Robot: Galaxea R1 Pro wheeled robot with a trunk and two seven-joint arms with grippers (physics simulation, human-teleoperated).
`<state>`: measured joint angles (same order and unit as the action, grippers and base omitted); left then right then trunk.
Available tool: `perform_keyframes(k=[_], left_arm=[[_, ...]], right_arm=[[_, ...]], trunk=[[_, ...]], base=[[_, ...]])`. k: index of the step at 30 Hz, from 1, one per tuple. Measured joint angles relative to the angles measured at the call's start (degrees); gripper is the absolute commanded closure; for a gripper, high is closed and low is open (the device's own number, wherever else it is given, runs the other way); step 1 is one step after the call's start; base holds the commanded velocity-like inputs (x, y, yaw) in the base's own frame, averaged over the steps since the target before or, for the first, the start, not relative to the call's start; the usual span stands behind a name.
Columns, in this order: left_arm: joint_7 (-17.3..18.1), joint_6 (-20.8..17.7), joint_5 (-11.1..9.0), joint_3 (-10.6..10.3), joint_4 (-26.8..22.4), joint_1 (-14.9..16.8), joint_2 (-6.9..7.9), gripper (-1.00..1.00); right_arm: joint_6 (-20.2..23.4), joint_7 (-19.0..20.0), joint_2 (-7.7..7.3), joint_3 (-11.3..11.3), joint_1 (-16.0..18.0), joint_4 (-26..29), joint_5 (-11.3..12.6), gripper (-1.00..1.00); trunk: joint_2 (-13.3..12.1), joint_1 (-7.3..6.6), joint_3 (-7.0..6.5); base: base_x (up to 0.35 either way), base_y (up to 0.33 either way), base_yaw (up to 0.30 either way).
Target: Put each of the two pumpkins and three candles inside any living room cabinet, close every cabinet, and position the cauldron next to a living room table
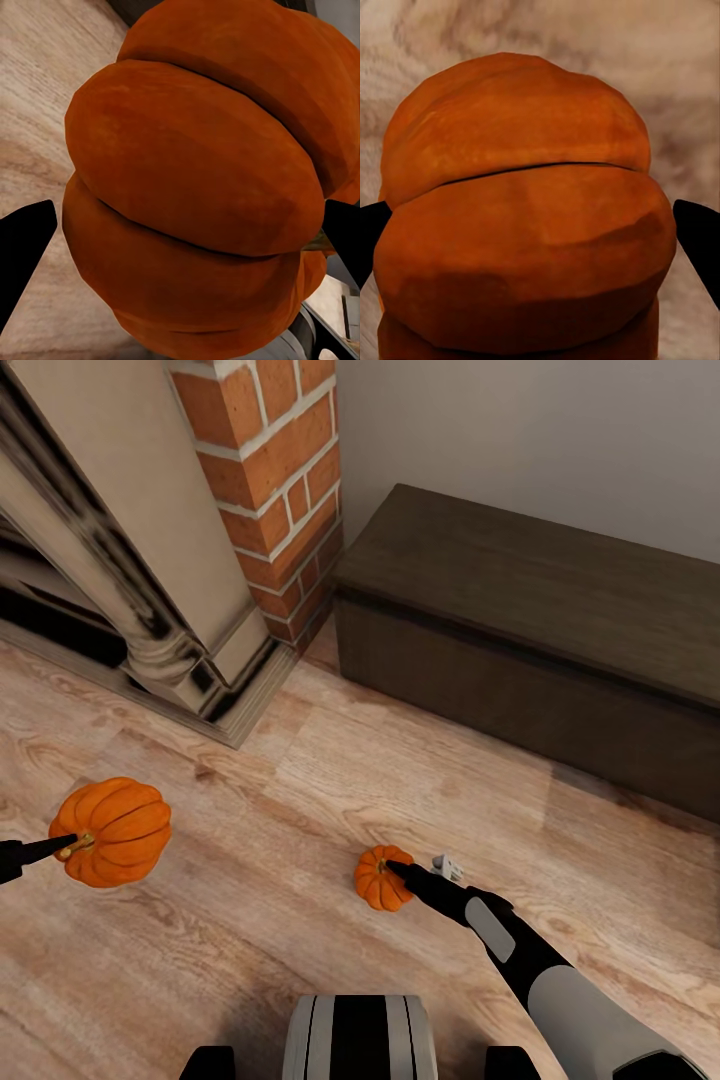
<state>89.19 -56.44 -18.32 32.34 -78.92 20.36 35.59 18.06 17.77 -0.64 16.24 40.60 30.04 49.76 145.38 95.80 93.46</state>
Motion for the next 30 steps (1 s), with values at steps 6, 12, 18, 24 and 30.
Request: perform_keyframes(k=[6, 12, 18, 24, 30], left_arm=[[0.05, 0.01, -0.09, 0.00, 0.00, 0.00, 0.00, 1.00], [0.08, -0.04, -0.11, 0.01, 0.00, 0.01, 0.00, 1.00], [0.10, -0.04, -0.18, 0.00, 0.00, 0.01, 0.00, 1.00], [0.10, -0.04, -0.23, 0.00, 0.00, 0.01, 0.00, 1.00], [0.08, -0.04, -0.17, 0.02, 0.00, 0.00, 0.00, 1.00]], right_arm=[[0.03, 0.02, 0.00, 0.04, 0.00, -0.04, 0.09, 1.00], [0.02, 0.03, 0.01, -0.02, 0.00, -1.01, 0.06, 1.00], [0.01, 0.02, 0.01, -0.01, 0.00, -1.02, 0.04, 1.00], [0.02, 0.05, 0.00, 0.00, 0.00, -1.51, 0.10, 1.00], [0.00, 0.16, 0.00, -0.05, 0.00, -2.03, 0.06, 1.00]], trunk=[[0.00, 0.00, 0.00], [-0.03, -0.05, -0.44], [-0.03, -0.05, -0.44], [-0.04, -0.08, -0.66], [-0.05, -0.10, -0.89]], base=[[0.000, 0.000, 0.000], [0.000, 0.000, 0.000], [0.000, 0.000, 0.000], [0.000, 0.000, 0.000], [0.000, 0.000, 0.000]])
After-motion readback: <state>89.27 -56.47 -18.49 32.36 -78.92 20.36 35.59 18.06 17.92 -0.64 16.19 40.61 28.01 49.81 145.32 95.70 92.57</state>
